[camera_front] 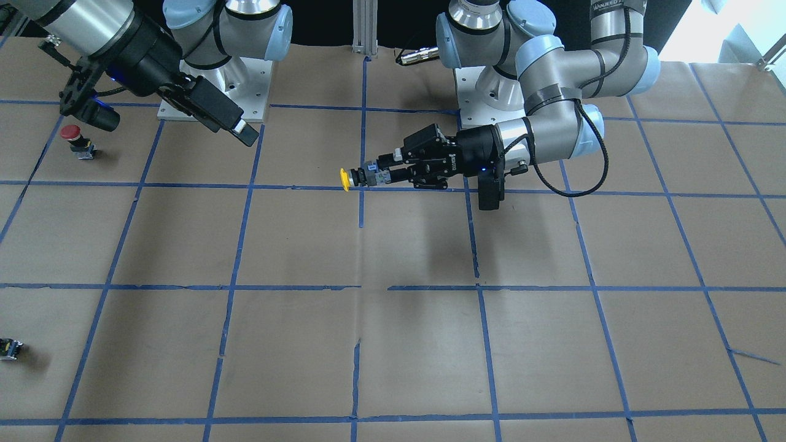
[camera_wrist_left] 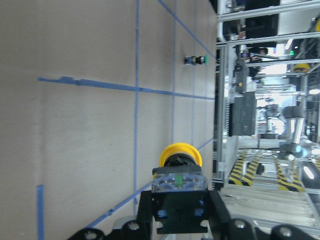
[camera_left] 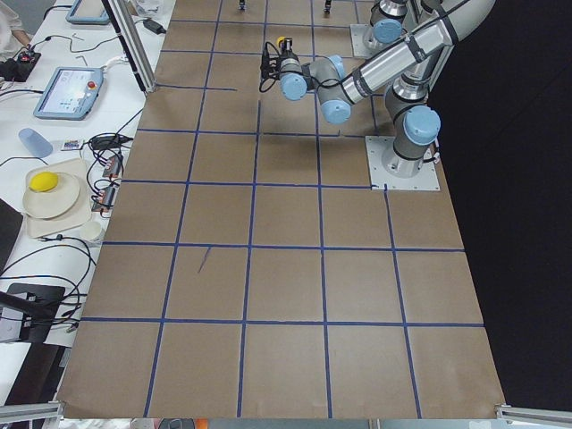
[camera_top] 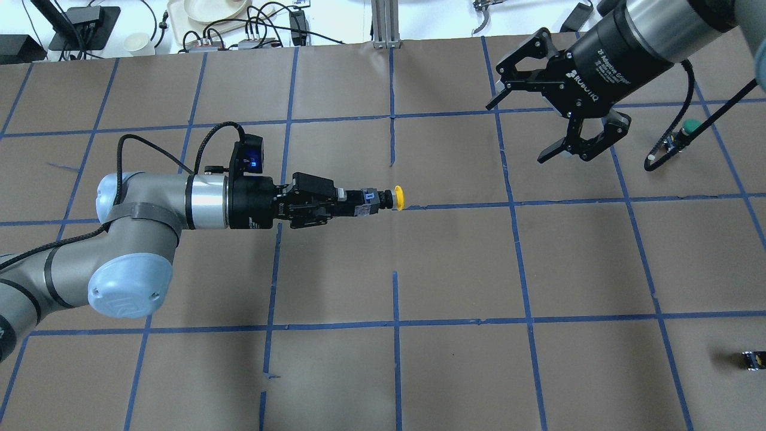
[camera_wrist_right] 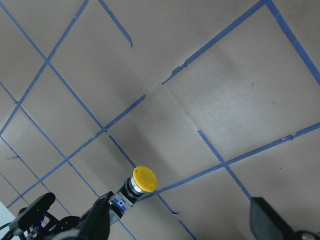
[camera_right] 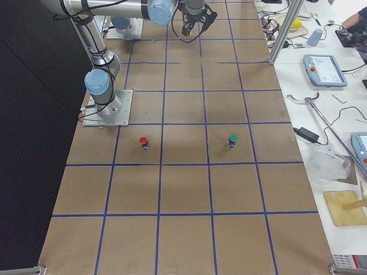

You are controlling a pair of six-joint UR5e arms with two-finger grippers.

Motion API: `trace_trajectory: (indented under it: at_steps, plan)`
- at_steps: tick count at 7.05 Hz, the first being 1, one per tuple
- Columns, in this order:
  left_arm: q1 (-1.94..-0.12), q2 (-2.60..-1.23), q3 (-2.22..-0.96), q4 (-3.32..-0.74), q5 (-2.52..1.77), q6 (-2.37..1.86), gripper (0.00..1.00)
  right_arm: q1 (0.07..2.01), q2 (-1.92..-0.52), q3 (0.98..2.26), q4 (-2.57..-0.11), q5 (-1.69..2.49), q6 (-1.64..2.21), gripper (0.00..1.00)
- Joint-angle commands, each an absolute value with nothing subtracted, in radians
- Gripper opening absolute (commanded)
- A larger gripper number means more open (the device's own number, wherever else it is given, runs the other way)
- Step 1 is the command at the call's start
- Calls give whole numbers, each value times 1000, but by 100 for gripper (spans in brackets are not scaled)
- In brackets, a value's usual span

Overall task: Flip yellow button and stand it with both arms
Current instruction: 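Extend the yellow button toward the right gripper while the right gripper opens and approaches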

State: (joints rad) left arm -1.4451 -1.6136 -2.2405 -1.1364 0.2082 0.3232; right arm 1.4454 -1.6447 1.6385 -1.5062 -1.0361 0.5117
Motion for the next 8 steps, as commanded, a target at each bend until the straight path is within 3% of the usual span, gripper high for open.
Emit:
trace_trajectory:
  at_steps: [1, 3, 6, 8]
  plan:
    - [-1546, -1614, -2243, -1114, 43, 327, 11, 1408, -1643, 1651, -1494, -952, 514, 100]
    - [-1575, -1687, -2234, -1062, -113, 330, 11, 1397, -1643, 1654, -1485, -910, 538, 100]
    - [-1626, -1906, -2163, -843, -236, 327, 11, 1400, -1657, 1696, -1448, -845, 548, 100]
    - [-1676, -1905, -2123, -842, -258, 324, 5, 1402, -1646, 1704, -1413, -845, 552, 100]
